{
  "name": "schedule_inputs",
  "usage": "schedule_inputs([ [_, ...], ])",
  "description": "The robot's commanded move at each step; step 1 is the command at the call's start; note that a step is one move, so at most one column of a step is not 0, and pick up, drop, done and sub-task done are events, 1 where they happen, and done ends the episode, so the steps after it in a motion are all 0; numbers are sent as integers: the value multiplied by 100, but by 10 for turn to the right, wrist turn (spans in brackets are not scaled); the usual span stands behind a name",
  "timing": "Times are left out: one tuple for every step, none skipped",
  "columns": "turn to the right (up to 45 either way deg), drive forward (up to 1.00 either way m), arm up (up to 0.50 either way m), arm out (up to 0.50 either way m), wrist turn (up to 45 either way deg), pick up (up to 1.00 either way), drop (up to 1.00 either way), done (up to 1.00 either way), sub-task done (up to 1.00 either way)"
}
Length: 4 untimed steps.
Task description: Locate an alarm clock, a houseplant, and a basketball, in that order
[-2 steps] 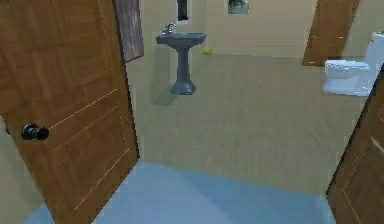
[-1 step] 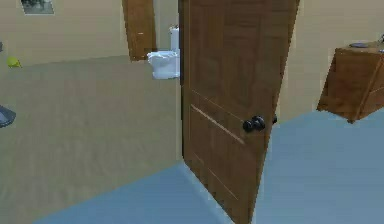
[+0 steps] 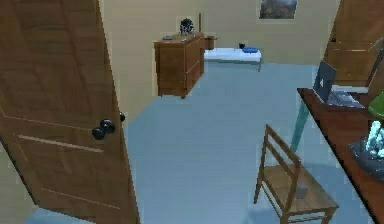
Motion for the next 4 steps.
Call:
schedule_inputs([
  [0, 100, 0, 0, 0, 0, 0, 0, 0],
  [60, 0, 0, 0, 0, 0, 0, 0, 0],
  [0, 35, 0, 0, 0, 0, 0, 0, 0],
  [210, 0, 0, 0, 0, 0, 0, 0, 0],
])
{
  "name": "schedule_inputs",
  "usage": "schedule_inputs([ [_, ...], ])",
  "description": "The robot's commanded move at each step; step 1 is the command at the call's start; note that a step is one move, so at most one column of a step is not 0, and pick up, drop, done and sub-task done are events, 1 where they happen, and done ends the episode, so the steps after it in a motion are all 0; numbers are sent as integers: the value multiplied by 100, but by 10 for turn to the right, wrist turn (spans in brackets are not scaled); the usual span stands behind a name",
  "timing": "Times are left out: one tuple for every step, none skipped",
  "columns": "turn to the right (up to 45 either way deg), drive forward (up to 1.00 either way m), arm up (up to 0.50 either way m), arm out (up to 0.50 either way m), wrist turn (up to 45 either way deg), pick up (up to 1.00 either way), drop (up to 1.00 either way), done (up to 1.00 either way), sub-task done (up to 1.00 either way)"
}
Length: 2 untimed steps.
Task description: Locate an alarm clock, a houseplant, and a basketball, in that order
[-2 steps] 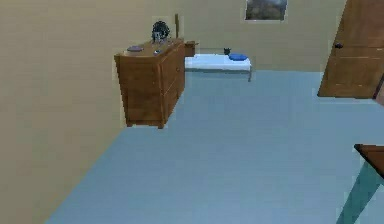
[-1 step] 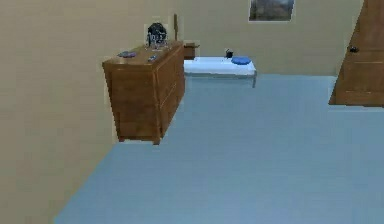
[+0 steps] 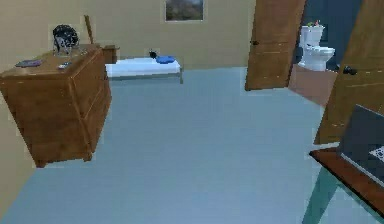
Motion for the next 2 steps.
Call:
schedule_inputs([
  [0, 100, 0, 0, 0, 0, 0, 0, 0],
  [0, 100, 0, 0, 0, 0, 0, 0, 0],
])
